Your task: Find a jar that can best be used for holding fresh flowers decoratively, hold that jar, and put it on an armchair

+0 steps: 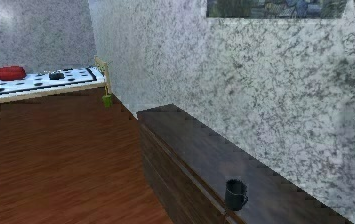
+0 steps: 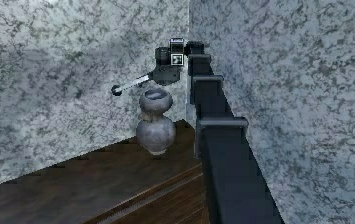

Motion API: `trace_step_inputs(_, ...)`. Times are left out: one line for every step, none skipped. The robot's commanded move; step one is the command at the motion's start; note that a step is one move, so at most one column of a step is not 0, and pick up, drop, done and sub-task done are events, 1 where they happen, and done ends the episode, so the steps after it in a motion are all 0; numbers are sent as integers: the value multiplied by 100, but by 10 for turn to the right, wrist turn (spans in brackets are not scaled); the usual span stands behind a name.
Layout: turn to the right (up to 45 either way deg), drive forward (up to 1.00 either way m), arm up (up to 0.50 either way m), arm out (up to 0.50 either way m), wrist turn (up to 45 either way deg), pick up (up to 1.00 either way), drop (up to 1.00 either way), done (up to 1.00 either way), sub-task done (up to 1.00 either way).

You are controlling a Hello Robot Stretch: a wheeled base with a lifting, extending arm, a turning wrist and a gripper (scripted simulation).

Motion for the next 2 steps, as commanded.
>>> trace_step_inputs(0,0,0,0,210,0,0,0,0)
trace_step_inputs(0,0,-30,0,0,0,0,0,0)
